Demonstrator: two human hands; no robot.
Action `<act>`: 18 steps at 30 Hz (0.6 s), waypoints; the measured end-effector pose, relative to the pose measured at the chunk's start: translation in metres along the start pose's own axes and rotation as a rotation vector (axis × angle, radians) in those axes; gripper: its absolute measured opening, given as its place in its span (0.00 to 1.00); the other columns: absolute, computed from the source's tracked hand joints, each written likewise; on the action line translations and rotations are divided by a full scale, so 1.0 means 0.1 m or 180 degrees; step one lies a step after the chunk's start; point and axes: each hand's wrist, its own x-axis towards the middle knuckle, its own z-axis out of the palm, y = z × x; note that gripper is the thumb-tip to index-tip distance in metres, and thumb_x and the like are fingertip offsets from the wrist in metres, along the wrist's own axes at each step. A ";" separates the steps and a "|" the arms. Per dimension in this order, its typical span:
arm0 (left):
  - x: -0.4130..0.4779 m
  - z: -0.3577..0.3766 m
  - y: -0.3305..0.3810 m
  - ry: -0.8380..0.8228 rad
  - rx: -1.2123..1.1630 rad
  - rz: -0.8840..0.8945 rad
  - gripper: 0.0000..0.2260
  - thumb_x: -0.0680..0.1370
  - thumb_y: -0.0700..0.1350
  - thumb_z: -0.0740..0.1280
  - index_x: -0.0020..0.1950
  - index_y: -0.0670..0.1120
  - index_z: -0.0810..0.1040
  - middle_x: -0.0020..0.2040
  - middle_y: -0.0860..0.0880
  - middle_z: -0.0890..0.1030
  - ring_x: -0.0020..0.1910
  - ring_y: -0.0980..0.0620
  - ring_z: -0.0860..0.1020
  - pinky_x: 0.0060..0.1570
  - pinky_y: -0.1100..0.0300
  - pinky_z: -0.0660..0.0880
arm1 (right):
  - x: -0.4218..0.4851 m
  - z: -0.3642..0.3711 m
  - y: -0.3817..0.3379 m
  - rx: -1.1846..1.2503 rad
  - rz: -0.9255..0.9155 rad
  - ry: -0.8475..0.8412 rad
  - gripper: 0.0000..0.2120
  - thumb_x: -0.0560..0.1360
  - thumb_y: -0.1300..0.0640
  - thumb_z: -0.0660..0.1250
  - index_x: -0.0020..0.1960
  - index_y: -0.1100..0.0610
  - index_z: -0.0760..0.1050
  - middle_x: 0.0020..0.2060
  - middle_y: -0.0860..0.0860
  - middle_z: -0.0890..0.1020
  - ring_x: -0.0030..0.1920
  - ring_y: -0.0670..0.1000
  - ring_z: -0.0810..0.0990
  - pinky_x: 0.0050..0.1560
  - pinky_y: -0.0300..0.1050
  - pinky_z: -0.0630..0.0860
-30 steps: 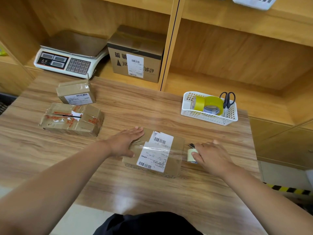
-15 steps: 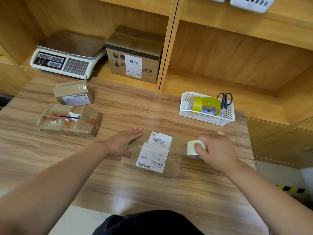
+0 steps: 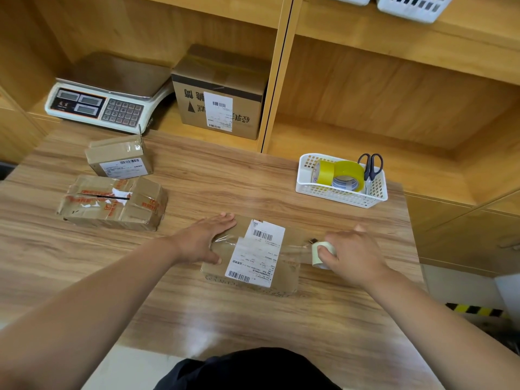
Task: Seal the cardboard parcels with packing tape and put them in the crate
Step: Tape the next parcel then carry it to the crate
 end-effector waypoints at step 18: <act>-0.01 -0.01 0.06 0.0030 -0.0063 -0.0012 0.46 0.70 0.45 0.75 0.78 0.49 0.48 0.78 0.54 0.45 0.72 0.64 0.42 0.72 0.66 0.40 | -0.02 0.25 -0.12 -0.0227 0.0104 -0.0914 0.22 0.77 0.43 0.45 0.52 0.53 0.74 0.44 0.50 0.83 0.45 0.52 0.79 0.52 0.44 0.58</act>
